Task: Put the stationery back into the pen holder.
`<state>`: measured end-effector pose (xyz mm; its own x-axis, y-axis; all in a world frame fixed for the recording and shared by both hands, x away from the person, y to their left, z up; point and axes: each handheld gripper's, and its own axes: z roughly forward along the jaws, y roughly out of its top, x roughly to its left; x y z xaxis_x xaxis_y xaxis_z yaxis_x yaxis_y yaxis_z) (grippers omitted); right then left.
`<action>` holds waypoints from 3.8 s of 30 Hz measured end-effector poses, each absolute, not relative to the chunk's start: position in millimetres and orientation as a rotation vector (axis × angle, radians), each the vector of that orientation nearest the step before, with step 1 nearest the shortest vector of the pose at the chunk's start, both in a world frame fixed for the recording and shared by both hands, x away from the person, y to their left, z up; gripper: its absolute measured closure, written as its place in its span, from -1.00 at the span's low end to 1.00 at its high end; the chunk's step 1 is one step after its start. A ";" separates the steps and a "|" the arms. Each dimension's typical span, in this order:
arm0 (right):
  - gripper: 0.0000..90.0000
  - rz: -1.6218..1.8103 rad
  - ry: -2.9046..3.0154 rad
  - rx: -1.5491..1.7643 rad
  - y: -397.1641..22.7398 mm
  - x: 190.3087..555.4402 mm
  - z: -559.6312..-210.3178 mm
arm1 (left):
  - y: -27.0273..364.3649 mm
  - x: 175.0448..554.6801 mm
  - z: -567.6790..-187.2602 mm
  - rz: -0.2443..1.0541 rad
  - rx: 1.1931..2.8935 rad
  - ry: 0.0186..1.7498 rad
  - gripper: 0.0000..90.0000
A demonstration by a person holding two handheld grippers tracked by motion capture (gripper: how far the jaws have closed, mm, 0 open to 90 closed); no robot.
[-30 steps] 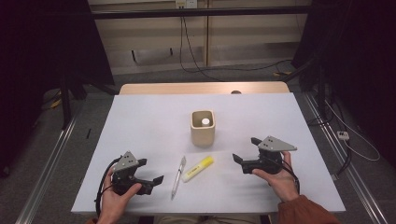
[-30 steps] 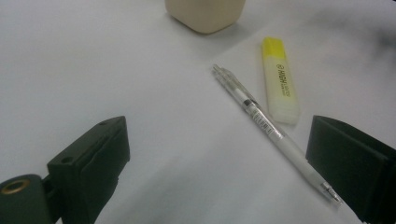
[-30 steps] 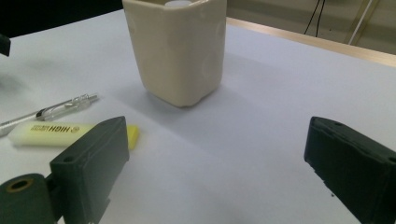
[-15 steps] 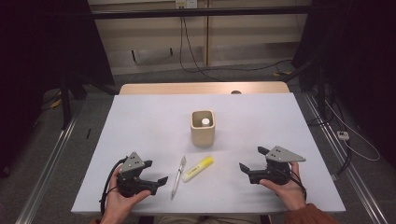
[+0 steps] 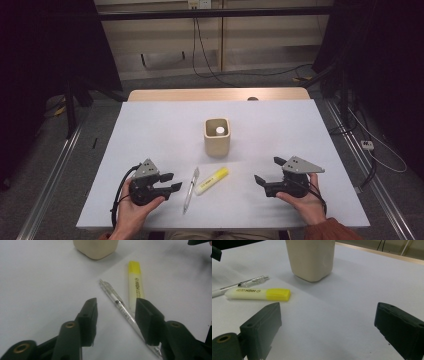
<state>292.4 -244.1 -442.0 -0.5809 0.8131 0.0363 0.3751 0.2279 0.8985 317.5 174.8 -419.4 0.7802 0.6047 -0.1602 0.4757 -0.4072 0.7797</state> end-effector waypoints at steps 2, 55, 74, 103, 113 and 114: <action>-0.83 1.320 2.064 1.091 -244.0 292.4 -441.9 | 172.7 320.5 -419.9 0.182 2.079 0.812 0.35; -0.83 1.318 2.077 1.093 -243.8 293.4 -442.7 | 108.1 382.5 -449.2 0.161 2.282 0.827 1.00; -0.83 1.320 2.082 1.090 -243.4 293.7 -443.0 | 97.2 388.2 -448.3 0.119 2.313 0.767 1.00; -0.83 1.317 2.078 1.088 -243.4 293.0 -442.6 | 155.3 349.2 -427.6 0.206 2.103 0.979 -0.59; -0.83 1.317 2.080 1.083 -243.1 292.6 -442.4 | 157.1 315.4 -428.8 0.228 2.116 0.987 -0.72; -0.83 1.317 2.080 1.082 -243.1 292.6 -442.4 | 155.6 312.9 -428.9 0.230 2.121 0.992 -0.70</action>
<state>292.6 -243.1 -442.4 -0.5916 0.8054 0.0362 0.3774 0.2369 0.8952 312.9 155.6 -428.9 0.6804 0.7175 -0.1491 0.5789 -0.4014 0.7098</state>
